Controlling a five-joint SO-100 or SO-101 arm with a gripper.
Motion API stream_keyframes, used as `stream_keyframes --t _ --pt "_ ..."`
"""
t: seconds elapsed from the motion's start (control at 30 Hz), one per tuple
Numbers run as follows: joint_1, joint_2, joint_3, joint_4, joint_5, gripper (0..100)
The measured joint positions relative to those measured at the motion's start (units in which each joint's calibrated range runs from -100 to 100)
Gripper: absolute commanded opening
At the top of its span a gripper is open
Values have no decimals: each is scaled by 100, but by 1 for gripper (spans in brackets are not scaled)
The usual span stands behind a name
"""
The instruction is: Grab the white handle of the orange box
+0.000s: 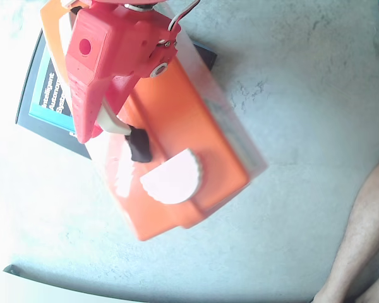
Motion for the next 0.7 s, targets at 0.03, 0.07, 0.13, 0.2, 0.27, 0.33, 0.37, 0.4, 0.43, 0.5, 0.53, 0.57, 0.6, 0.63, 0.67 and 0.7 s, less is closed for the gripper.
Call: stream_keyframes --t 0.03,0.07,0.13,0.2,0.27,0.33,0.37,0.4,0.43,0.5,0.53,0.57,0.6,0.63,0.67,0.7 --pt "121 -302 234 246 37 2" --pt "141 -568 441 475 21 2" --pt "181 -1075 819 968 5 2" --pt "201 -1288 999 1418 -31 2" --pt "211 -1297 1008 1919 -68 2" --pt "312 -1297 1080 2453 -99 2" --pt "322 -1297 1071 2699 -125 2" --pt "322 -1297 1125 3005 -141 2" --pt "292 -1297 1125 3217 -141 2" --pt "302 -1297 1125 3514 -146 2" --pt "392 -1297 1143 3642 -146 2" --pt "402 -1297 1170 3718 -146 2" --pt "412 -1297 1224 3769 -146 2" --pt "412 -1297 1251 3778 -157 2" --pt "372 -1297 1260 3778 -157 2" --pt "352 -1297 1260 3778 -157 2"
